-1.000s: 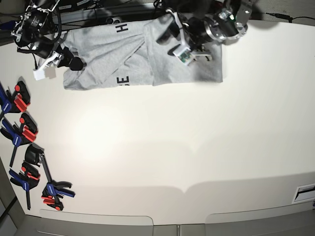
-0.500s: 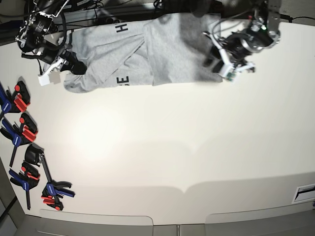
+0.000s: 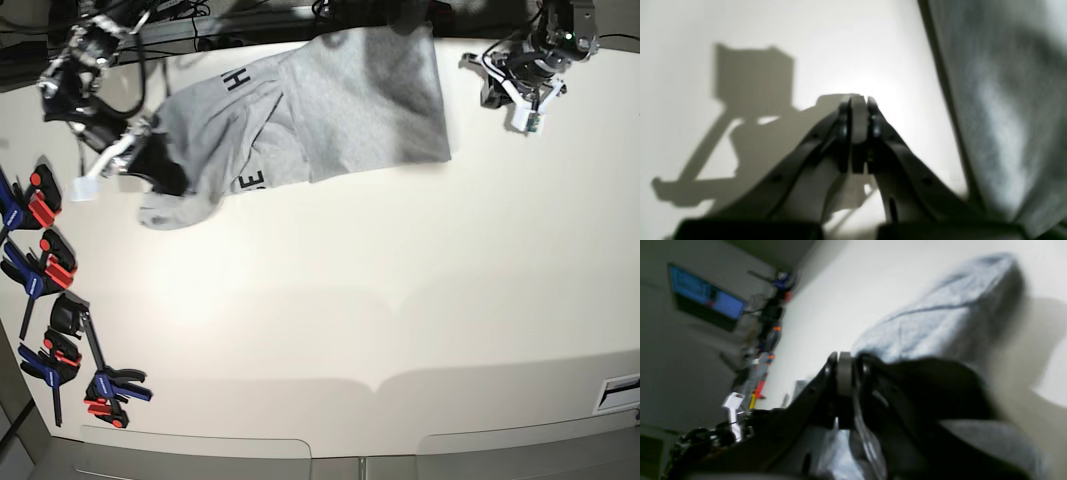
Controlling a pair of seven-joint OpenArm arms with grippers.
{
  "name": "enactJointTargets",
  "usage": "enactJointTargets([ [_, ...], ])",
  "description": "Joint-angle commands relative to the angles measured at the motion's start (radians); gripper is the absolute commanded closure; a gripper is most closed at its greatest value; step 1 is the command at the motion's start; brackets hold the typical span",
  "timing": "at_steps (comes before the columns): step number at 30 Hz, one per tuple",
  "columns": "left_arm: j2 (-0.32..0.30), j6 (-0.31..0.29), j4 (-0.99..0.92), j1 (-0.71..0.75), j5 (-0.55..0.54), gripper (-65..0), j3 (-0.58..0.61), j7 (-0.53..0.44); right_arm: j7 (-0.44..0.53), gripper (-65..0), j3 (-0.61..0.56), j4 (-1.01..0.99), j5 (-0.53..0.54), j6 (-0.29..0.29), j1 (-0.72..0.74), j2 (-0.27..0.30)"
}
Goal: Fold the T-shirt properly
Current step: 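Lift and fold the grasped end with the right gripper toward the left gripper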
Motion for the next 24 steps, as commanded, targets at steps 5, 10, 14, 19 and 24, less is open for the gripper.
enactJointTargets([
  [5, -0.007, -0.015, -0.019, 0.005, -0.005, 0.0, -0.004, 0.003, 0.011, 0.0, -0.170, 0.139, 0.004, 0.009, -0.061, -0.135],
  [10, -0.007, -0.015, -0.019, 0.006, -0.008, 0.0, -0.003, 0.003, 0.011, 0.0, -0.386, 0.166, -0.080, 0.009, -0.085, -0.243],
  [14, -0.007, -0.015, -0.019, 0.006, -0.009, 0.0, -0.003, 0.003, 0.011, 0.0, -0.539, 0.166, -0.156, 0.009, -0.085, -0.301],
  [19, -0.007, -0.015, -0.019, 0.006, -0.013, 0.0, -0.003, 0.003, 0.084, 0.0, -0.702, 0.166, -0.325, 0.009, -0.085, -0.350],
  [24, -0.006, -0.015, -0.019, 0.006, -0.012, 0.0, -0.003, 0.003, 0.152, 0.0, -0.825, 0.166, -0.465, 0.009, -0.084, -0.356],
])
